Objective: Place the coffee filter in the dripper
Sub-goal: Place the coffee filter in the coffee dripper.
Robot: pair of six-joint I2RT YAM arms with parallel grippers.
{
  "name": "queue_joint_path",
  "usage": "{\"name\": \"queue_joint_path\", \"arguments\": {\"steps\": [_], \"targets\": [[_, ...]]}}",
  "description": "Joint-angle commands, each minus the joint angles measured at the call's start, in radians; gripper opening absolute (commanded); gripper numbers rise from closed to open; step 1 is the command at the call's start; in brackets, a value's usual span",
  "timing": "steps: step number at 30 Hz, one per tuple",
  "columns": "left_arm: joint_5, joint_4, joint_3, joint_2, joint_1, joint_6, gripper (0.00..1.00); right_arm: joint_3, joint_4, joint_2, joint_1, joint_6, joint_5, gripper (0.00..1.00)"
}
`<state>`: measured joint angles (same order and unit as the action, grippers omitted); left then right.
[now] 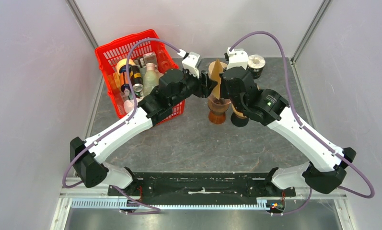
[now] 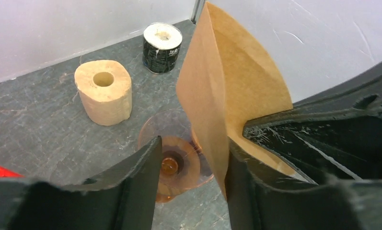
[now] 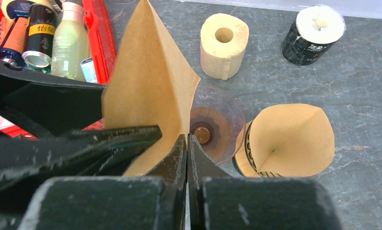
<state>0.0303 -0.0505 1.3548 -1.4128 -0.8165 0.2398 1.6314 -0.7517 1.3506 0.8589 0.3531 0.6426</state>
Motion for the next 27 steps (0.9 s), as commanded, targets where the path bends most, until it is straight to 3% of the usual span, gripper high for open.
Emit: {"name": "queue_joint_path", "arguments": {"steps": [1, 8, 12, 20, 27], "targets": [[0.074, 0.047, -0.002, -0.003, -0.013, -0.005, 0.48, -0.017, 0.058, -0.039, -0.006, -0.029, -0.032, 0.0], [0.347, 0.09, -0.027, -0.011, -0.07, 0.008, 0.2, -0.045, 0.039, -0.038, -0.028, -0.001, -0.012, 0.0], [0.501, 0.072, -0.028, -0.016, -0.092, 0.031, 0.09, -0.088, 0.026, -0.052, -0.032, 0.053, 0.043, 0.0], [0.695, 0.01, 0.006, -0.06, -0.146, -0.009, 0.02, -0.139, -0.038, -0.095, -0.032, 0.145, 0.06, 0.0], [0.655, -0.047, 0.028, -0.068, -0.162, -0.021, 0.02, -0.138, -0.076, -0.096, -0.032, 0.147, 0.017, 0.0]]}}
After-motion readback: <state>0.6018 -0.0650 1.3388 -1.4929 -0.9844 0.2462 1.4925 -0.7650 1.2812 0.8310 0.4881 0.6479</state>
